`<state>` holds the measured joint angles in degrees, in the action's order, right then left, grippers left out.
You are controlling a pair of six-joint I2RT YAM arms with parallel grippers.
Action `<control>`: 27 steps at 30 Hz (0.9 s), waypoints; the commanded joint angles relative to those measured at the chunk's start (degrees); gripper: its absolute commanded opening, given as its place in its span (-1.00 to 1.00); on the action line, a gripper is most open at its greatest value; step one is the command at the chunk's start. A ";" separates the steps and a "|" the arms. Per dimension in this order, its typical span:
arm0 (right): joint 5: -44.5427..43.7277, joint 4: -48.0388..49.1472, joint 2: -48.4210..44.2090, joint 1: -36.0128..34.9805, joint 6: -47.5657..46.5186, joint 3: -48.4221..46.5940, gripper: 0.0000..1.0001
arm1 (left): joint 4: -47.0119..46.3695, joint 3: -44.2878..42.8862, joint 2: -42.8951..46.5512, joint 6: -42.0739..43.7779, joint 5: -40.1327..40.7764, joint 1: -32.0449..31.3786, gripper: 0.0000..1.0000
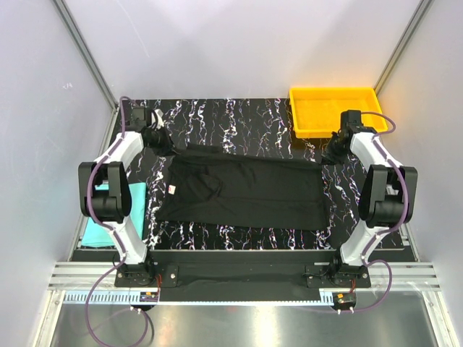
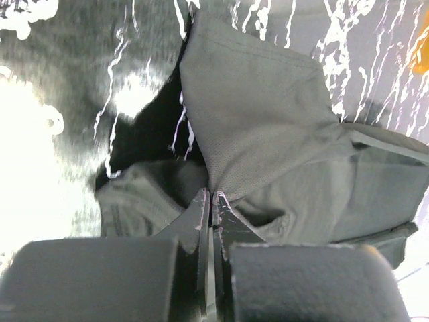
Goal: Fold and stack the t-shirts
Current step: Fold the tshirt
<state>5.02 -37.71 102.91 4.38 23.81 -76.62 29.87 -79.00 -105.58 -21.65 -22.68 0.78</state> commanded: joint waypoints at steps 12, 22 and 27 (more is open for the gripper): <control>-1.85 -2.36 -10.98 -0.34 0.09 7.35 -1.00 | -1.74 9.83 11.45 1.70 3.96 -0.07 -1.00; -3.96 -2.36 -11.24 -0.34 -0.79 10.61 -1.00 | -1.57 15.72 16.46 1.70 7.38 -0.07 -1.00; -4.75 -2.36 -10.72 -0.34 -1.31 11.40 -1.00 | -1.57 18.26 18.48 1.70 9.23 -0.07 -1.00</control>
<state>2.42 -40.16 93.60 4.38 23.57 -65.60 30.06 -61.87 -90.04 -20.80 -16.32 0.75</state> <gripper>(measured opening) 0.010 0.012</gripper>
